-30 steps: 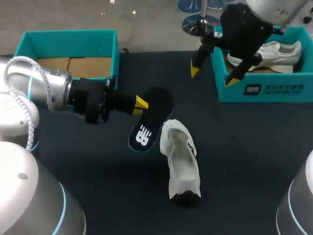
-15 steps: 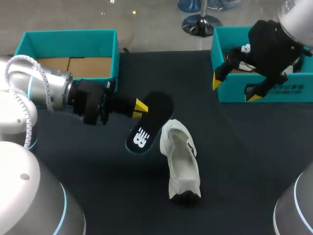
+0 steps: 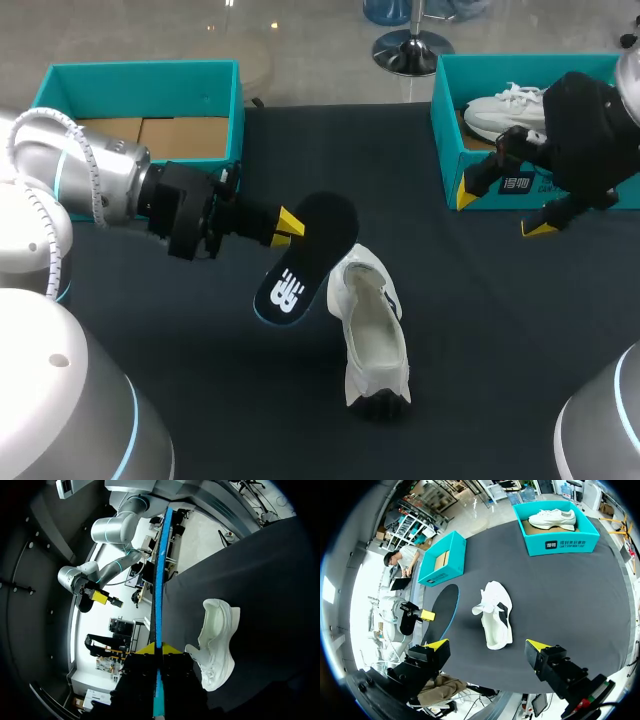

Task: Take the shoe out of the shoebox, open the shoe tongue, remove and reinsert the insole, then place the shoe into the shoebox

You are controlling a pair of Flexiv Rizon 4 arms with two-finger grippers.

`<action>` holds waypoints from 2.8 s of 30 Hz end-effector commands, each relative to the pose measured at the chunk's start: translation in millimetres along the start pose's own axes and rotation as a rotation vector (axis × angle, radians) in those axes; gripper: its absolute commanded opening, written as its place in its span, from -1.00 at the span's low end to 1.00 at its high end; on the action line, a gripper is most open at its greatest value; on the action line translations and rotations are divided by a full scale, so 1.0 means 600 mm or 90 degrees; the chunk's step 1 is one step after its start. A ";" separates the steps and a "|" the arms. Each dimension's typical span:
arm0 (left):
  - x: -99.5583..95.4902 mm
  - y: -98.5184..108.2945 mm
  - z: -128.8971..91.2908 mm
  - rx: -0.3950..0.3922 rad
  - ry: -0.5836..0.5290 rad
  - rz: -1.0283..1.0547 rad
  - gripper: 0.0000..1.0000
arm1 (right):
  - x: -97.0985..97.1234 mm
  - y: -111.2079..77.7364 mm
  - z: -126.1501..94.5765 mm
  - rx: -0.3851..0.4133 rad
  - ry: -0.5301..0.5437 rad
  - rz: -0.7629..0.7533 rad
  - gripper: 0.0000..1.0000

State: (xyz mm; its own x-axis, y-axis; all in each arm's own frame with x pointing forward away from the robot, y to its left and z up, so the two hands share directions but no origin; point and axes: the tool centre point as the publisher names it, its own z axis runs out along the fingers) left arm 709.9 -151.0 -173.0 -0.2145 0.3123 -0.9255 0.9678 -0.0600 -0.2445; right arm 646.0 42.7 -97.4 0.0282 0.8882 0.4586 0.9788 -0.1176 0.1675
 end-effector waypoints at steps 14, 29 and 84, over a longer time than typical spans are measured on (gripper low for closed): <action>0.090 -0.134 -0.038 -0.023 0.081 -0.058 -1.00 | 0.005 0.008 0.003 0.007 -0.004 0.000 1.00; 0.143 -0.189 -0.006 0.017 0.082 -0.106 -1.00 | 0.005 0.008 0.003 0.007 -0.004 0.000 1.00; 0.168 -0.149 0.155 0.020 0.089 -0.181 -1.00 | 0.005 0.008 0.003 0.007 -0.004 0.000 1.00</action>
State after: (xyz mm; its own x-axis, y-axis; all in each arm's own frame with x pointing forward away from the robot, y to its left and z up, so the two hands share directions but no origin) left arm 588.2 -186.7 -257.9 -0.4540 0.4555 -0.7658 0.8659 0.0227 -0.4998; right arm 648.0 44.0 -97.0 0.0292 0.8899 0.4552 0.9798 -0.1157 0.1633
